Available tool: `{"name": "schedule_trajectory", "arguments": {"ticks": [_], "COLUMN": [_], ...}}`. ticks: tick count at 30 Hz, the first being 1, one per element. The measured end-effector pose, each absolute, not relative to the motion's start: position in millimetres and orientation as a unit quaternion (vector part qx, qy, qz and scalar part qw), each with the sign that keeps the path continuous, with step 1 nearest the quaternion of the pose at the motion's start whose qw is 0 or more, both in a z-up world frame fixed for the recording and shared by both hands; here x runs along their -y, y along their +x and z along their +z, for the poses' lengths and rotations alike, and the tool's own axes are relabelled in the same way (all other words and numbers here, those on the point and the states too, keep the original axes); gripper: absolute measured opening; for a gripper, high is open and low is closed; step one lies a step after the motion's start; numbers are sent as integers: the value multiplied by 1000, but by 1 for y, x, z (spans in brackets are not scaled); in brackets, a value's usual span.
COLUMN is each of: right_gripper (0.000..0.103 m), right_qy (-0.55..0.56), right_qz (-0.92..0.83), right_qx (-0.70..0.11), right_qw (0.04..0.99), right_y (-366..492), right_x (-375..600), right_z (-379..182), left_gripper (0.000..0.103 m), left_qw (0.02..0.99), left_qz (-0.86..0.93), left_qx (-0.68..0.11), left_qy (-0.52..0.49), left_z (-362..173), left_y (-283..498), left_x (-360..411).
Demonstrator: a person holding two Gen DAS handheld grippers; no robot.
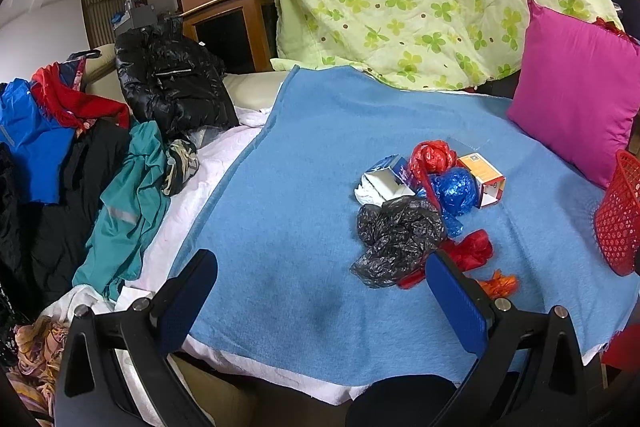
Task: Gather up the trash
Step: 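Move left tool to the black plastic bag while right tool approaches the orange bag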
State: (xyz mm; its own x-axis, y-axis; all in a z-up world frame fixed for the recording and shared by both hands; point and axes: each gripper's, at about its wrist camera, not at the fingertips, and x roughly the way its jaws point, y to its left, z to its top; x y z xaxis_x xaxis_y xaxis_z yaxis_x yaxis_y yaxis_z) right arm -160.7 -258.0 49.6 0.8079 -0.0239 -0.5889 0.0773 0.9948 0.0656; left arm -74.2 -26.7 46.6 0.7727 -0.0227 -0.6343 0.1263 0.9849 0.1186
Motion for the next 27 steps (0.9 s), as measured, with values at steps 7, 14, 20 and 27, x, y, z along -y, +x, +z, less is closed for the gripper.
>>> {"name": "schedule_trajectory", "arguments": {"ticks": [7,14,20,27], "right_gripper": [103,103,98,78], "right_qy": [58,114,214,252], "right_qz": [-15,11,46,45], "right_qx": [-342,-388,-419,-457], "right_qw": [938,914,881,851], "right_y": [-150,-114,-81,-34], "right_x": [265,283,281,268], "right_z": [26,-33,-72,-101], "left_gripper": [103,103,103,98], "left_qw": [925,905,905,899], "left_qz": [-50,-78,-107,-153], "left_qx": [-372,-416,-412,-410], "left_qy": [61,25,10,-25], "left_z": [24,-6,-13,-11], "left_y": [-57,-38,-23,2], "left_x": [13,0,-3,-4]}}
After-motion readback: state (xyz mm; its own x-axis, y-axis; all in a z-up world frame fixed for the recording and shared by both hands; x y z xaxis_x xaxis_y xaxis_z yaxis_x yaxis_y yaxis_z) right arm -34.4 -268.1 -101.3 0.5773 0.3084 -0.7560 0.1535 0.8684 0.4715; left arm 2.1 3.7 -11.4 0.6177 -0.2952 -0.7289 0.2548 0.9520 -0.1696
